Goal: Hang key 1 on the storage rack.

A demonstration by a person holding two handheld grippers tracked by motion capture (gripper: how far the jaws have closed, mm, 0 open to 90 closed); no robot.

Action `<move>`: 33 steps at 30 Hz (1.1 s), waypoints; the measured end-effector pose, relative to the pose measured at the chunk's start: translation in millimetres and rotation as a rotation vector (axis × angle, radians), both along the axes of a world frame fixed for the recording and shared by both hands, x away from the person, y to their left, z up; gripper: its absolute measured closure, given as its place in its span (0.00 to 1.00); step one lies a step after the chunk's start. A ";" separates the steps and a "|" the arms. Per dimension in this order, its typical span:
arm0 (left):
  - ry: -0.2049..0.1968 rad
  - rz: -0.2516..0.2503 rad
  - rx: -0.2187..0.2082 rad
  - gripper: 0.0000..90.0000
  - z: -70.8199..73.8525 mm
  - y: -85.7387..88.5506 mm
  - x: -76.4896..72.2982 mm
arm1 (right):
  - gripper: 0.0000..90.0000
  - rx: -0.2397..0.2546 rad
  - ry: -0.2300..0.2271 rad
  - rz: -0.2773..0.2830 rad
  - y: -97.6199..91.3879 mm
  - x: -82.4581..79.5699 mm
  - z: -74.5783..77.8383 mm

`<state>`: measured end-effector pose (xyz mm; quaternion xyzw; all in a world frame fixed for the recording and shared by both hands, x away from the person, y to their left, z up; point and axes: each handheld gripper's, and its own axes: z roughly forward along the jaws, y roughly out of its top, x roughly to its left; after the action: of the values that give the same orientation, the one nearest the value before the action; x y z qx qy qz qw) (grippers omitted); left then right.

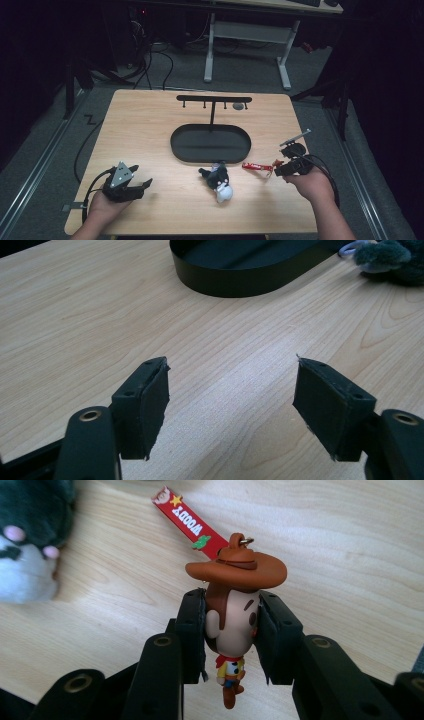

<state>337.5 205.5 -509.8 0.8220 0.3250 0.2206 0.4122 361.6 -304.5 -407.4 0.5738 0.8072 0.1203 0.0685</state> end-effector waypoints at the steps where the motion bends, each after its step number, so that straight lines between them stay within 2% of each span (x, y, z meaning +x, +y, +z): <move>1: 0.000 0.001 -0.002 0.34 0.2 0.3 0.0 | 0.75 0.006 -0.008 0.004 1.6 0.5 6.5; 6: 0.000 0.000 0.000 0.34 0.3 0.1 -0.4 | 0.75 -0.010 -0.005 0.007 6.1 2.4 19.0; 15: 0.009 -0.001 0.004 0.34 -0.8 0.1 0.1 | 0.75 0.027 0.012 0.022 13.0 6.2 43.3; 17: 0.008 -0.004 0.008 0.33 -1.1 -0.6 0.0 | 0.75 0.022 0.026 0.028 14.8 7.6 52.9; 20: 0.000 -0.003 0.004 0.33 -0.6 -0.5 -0.3 | 0.75 0.017 0.043 0.035 17.4 9.0 59.5; 26: 0.002 -0.003 0.002 0.33 -0.2 0.3 -0.2 | 0.75 0.010 0.077 0.047 20.7 11.7 65.7; 33: 0.000 -0.007 0.004 0.34 -0.4 -0.6 -0.6 | 0.75 -0.005 0.072 0.040 22.7 15.6 76.5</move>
<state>336.9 204.8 -510.2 0.8240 0.3216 0.2201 0.4113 377.2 -281.7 -330.8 0.5614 0.8207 0.0988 0.0385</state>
